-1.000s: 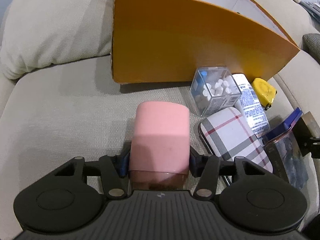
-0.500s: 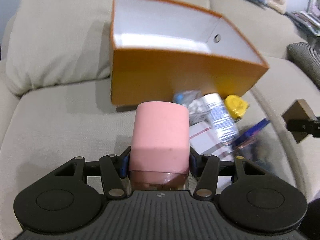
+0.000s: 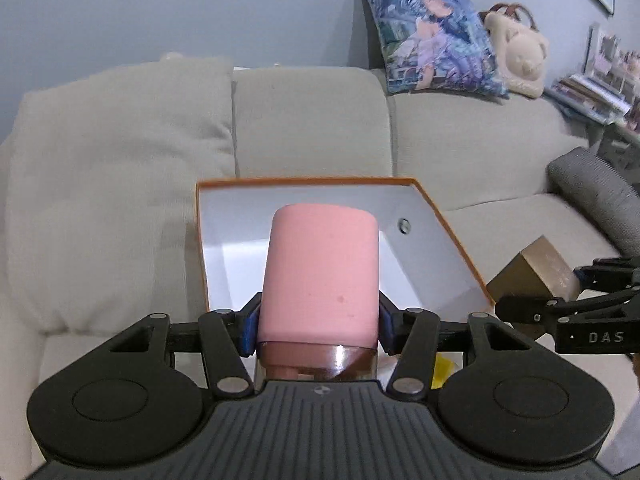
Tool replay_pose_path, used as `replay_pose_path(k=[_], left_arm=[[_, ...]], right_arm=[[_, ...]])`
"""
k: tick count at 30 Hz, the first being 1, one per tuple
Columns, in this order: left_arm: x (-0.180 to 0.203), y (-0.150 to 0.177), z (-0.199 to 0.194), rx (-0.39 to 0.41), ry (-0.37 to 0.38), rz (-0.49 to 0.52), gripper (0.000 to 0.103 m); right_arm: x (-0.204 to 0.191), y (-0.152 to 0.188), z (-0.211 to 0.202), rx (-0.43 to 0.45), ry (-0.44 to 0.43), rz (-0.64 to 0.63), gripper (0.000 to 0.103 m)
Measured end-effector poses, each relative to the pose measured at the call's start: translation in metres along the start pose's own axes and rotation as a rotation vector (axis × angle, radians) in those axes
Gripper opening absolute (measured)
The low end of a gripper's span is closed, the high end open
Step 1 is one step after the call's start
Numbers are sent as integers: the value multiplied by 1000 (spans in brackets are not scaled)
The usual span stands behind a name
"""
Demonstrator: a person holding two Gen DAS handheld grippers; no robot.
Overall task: Organize rigid objects
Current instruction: 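Carry the pink cup and gold box into the orange box and release both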
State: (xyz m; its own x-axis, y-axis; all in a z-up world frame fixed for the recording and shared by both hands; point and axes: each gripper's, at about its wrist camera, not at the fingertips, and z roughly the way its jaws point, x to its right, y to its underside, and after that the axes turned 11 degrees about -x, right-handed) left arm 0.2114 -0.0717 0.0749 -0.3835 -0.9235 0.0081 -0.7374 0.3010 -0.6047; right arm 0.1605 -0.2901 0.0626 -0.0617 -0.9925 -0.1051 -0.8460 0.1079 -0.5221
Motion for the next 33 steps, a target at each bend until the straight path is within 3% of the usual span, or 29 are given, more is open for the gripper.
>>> replay_pose_path(k=[4, 8, 17, 24, 33], left_arm=[[0, -28, 44, -74, -18, -23, 62], [-3, -24, 78, -140, -55, -12, 63], [-8, -7, 133, -244, -103, 20, 63], [-14, 16, 148, -268, -150, 71, 63], [-2, 15, 167, -309, -188, 96, 63]], right_arm=[[1, -42, 40, -43, 9, 5, 61], [-1, -58, 90, -122, 39, -20, 60], [-3, -52, 172, -262, 53, -39, 60], [-6, -44, 200, -316, 66, -34, 60], [-4, -44, 214, -341, 110, -12, 60]])
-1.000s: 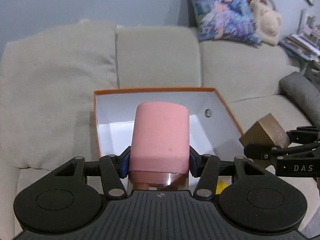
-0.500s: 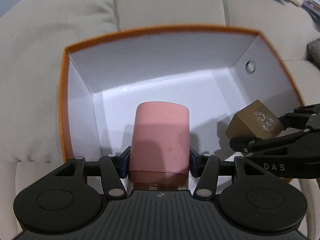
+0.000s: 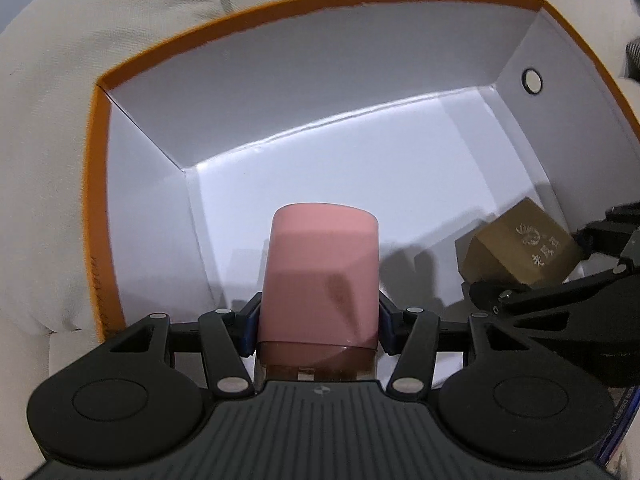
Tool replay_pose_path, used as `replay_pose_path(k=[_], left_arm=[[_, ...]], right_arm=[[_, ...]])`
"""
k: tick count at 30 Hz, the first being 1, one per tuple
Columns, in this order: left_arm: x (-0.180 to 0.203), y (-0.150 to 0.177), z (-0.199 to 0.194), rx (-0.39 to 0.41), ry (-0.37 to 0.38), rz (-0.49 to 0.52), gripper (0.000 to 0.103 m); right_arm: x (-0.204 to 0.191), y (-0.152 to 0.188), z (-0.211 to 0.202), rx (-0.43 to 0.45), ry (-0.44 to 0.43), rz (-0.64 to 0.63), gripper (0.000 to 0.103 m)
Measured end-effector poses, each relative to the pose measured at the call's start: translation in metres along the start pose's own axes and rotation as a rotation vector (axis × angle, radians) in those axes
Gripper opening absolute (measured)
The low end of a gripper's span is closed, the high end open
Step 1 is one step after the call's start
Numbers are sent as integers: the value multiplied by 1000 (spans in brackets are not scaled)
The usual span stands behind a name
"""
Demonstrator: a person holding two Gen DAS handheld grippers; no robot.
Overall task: Organize rigid objects
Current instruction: 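Carry the pink cup and gold box into the orange box and release both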
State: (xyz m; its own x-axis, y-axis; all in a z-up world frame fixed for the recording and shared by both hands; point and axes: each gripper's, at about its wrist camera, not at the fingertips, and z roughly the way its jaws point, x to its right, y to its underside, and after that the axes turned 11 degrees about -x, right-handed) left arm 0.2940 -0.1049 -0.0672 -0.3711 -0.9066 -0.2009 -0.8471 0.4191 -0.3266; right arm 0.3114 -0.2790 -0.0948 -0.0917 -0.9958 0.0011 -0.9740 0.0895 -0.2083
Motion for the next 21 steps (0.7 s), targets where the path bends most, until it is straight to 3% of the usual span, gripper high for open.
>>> replay_pose_path(k=[10, 11, 15, 21], left_arm=[[8, 0, 16, -75, -6, -23, 63], [6, -11, 22, -84, -5, -24, 63], [10, -15, 23, -92, -6, -34, 64], [4, -19, 24, -83, 13, -58, 67]], right_arm=[[-9, -11, 13, -50, 56, -36, 60], [-9, -12, 13, -53, 59, -37, 60], [-33, -19, 13, -69, 77, -46, 60], [-37, -21, 10, -59, 80, -56, 63]])
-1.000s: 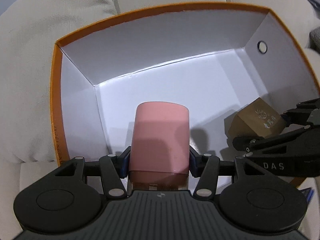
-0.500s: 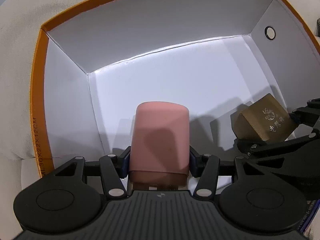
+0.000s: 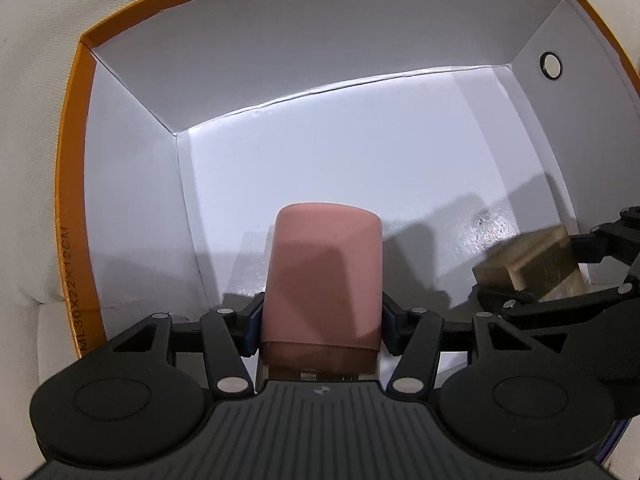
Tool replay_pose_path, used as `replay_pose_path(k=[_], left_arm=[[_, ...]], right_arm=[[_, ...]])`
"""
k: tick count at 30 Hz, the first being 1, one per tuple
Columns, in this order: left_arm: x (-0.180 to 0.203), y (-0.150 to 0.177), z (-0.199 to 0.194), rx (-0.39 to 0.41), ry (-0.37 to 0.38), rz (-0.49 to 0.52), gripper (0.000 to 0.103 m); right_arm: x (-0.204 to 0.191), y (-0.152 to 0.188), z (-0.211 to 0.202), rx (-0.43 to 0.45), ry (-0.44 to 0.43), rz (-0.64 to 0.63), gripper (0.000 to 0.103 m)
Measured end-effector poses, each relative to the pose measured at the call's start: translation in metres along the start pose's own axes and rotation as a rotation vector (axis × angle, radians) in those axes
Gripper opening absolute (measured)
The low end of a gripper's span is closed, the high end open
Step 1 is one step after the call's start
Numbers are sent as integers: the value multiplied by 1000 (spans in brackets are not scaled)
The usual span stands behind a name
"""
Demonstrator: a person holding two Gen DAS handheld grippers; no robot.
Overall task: Organize rigid objects
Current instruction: 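Carry the pink cup and gold box into the orange box and release both, then move both open tools back toward the remaining objects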
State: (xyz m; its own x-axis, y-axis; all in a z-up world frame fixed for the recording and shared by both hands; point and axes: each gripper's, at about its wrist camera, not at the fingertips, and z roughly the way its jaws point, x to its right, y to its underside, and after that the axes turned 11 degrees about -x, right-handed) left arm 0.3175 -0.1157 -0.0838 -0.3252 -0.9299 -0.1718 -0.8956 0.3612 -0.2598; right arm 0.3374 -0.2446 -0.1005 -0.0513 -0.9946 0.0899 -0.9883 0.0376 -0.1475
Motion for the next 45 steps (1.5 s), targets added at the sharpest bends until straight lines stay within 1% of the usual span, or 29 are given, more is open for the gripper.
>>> replay_pose_path(k=[7, 10, 15, 17, 21, 23, 24, 25, 28, 31, 34, 37, 38, 42, 43, 44, 45], left_arm=[[1, 2, -8, 18, 11, -16, 67], [-11, 8, -23, 27, 23, -28, 67], [-16, 8, -34, 41, 38, -37, 67], [-17, 9, -40, 58, 31, -37, 67], [-13, 10, -61, 111, -7, -25, 69], [-13, 12, -70, 131, -28, -24, 76], [-14, 14, -74, 145, -38, -28, 82], [-16, 16, -78, 157, -38, -34, 85], [-23, 21, -91, 169, -9, -62, 87], [-25, 30, -106, 188, -10, -71, 87], [-22, 48, -124, 229, -15, -72, 88], [-21, 75, -141, 276, -6, -89, 90], [-21, 85, -145, 285, 0, -94, 90], [-17, 125, -156, 296, 42, -115, 91], [-15, 135, -156, 293, 56, -124, 94], [-11, 147, -154, 286, 76, -129, 94], [-7, 155, -151, 276, 94, -132, 94]], right_arm=[[-3, 0, 1, 39, 23, -17, 69], [-2, -1, -5, 50, 15, -14, 69], [-1, -2, -15, 72, 17, -15, 69], [0, 0, -23, 82, 15, -12, 69], [7, 6, -38, 111, 0, -6, 69], [9, 7, -46, 123, -1, -6, 69], [10, 12, -50, 129, 0, -5, 69], [11, 13, -54, 135, 0, -5, 69], [13, 20, -68, 159, -15, -3, 76], [11, 27, -83, 178, -21, -15, 76], [8, 40, -101, 205, -22, -37, 77], [13, 64, -123, 257, -37, -29, 84], [17, 75, -131, 273, -43, -15, 85], [28, 117, -148, 302, -48, 24, 87], [30, 130, -150, 306, -45, 33, 88], [32, 143, -150, 307, -44, 43, 91], [34, 158, -148, 307, -43, 54, 91]])
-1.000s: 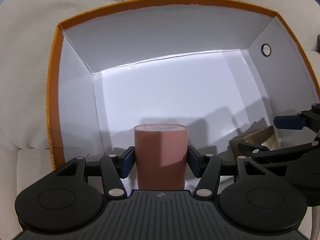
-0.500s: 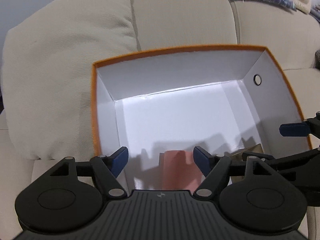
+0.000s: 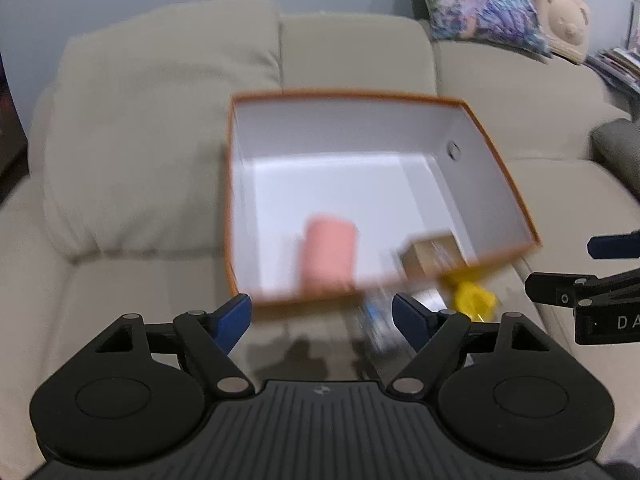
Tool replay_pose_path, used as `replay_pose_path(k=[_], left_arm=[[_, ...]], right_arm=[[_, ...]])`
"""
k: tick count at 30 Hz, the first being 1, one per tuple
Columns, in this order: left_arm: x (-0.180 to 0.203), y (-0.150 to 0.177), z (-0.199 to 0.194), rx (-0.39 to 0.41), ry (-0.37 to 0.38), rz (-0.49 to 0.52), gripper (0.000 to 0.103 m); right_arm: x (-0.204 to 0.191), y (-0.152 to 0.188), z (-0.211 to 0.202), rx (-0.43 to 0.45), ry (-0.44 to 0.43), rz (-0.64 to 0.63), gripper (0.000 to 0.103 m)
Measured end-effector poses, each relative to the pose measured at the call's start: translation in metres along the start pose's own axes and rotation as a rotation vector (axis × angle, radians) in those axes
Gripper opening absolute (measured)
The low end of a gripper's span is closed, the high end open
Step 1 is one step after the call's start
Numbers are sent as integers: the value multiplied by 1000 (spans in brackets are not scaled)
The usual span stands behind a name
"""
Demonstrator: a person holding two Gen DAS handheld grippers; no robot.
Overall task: Organize rigid objects
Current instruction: 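Move both open tools back toward the remaining objects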
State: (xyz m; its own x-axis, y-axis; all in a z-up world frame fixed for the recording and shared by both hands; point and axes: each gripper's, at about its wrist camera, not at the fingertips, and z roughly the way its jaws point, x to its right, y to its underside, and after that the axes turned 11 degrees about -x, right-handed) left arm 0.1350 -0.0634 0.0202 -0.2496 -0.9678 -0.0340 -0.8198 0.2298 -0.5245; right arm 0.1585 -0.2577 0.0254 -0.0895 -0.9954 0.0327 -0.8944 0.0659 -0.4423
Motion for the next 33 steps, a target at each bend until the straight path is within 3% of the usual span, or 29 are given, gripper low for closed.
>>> replay_pose_path(k=[5, 11, 21, 30, 33], left_arm=[[21, 38, 24, -90, 57, -12, 94], [41, 52, 65, -183, 98, -86, 94], [56, 61, 109, -253, 119, -107, 97], [39, 60, 115, -259, 136, -122, 100], [41, 53, 118, -254, 110, -142, 101]], right_arm=[[7, 72, 5, -54, 30, 40, 91], [15, 122, 20, -122, -14, 129, 91], [20, 130, 31, -140, -26, 149, 91], [9, 121, 60, -181, -50, 112, 92], [4, 119, 74, -194, -55, 95, 92]])
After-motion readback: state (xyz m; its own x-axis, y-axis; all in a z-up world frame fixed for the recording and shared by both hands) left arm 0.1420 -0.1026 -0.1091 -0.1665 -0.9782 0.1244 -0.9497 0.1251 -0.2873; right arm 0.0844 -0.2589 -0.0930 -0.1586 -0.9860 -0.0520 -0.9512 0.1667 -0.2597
